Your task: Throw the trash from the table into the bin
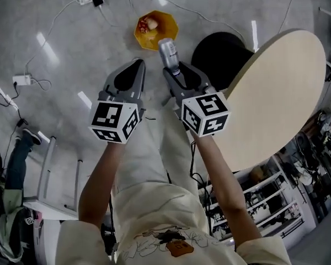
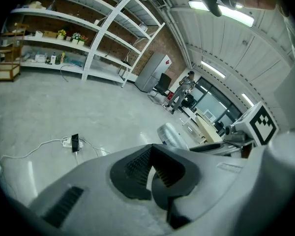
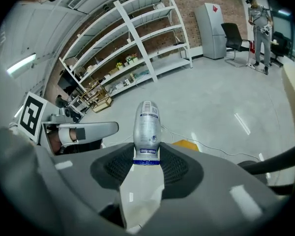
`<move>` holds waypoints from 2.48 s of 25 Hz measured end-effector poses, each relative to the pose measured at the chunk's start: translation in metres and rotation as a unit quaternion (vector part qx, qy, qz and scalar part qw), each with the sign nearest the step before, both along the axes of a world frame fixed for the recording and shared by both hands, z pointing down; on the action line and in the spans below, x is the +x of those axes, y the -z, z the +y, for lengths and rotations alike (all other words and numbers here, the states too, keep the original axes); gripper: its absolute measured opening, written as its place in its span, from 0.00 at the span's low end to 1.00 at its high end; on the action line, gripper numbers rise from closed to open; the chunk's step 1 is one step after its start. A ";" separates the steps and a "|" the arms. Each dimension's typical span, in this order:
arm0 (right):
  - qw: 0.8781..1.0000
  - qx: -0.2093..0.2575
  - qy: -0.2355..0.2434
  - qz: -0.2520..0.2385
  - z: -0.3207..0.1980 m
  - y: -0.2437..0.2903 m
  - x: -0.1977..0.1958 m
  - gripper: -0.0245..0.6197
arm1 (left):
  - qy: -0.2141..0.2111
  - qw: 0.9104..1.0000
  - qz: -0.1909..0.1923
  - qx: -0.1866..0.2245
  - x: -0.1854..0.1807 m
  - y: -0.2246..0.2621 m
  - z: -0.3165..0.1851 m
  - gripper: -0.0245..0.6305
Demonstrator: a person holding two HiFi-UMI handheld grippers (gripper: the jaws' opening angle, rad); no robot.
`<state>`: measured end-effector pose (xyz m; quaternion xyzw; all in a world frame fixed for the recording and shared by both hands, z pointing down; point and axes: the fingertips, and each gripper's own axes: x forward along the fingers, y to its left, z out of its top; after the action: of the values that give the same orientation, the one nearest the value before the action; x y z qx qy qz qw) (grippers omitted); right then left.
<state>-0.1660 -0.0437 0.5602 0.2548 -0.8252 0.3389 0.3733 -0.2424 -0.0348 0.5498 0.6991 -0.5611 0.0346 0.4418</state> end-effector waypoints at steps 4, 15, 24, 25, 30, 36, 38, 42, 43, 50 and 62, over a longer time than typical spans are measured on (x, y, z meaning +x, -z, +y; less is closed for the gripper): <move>1.000 -0.016 -0.006 0.016 0.008 -0.058 -0.006 0.30 | 0.008 1.000 -0.007 -0.024 -0.003 -0.062 0.014 0.05; 0.992 -0.087 -0.045 0.082 0.004 -0.254 0.012 0.30 | -0.032 0.992 -0.053 -0.113 0.018 -0.267 -0.002 0.05; 0.986 -0.112 -0.092 0.080 -0.042 -0.341 0.036 0.30 | -0.090 0.981 -0.086 -0.149 0.044 -0.357 -0.042 0.05; 0.985 -0.118 -0.100 0.075 -0.046 -0.354 0.036 0.30 | -0.093 0.980 -0.087 -0.153 0.044 -0.368 -0.045 0.05; 0.979 -0.148 -0.126 0.065 -0.043 -0.399 0.043 0.30 | -0.103 0.976 -0.091 -0.166 0.050 -0.399 -0.041 0.05; 0.978 -0.157 -0.127 0.053 -0.044 -0.407 0.041 0.30 | -0.097 0.974 -0.100 -0.179 0.044 -0.419 -0.040 0.05; 0.976 -0.163 -0.133 0.054 -0.043 -0.407 0.040 0.30 | -0.097 0.973 -0.095 -0.186 0.043 -0.422 -0.042 0.05; 0.974 -0.180 -0.129 0.049 -0.035 -0.406 0.040 0.32 | -0.108 0.970 -0.093 -0.199 0.048 -0.426 -0.040 0.05; 0.974 -0.184 -0.122 0.045 -0.033 -0.406 0.038 0.32 | -0.111 0.969 -0.094 -0.200 0.047 -0.426 -0.041 0.05; 0.975 -0.196 -0.093 0.040 -0.018 -0.397 0.027 0.31 | -0.116 0.966 -0.097 -0.209 0.040 -0.427 -0.031 0.05; 0.978 -0.177 -0.097 0.053 -0.015 -0.353 0.031 0.12 | -0.099 0.965 -0.098 -0.222 0.007 -0.410 -0.006 0.05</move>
<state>-0.1354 -0.0585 0.9133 0.2810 -0.7025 0.5002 0.4210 -0.2357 -0.0413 0.9598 0.6290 -0.5076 0.2702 0.5232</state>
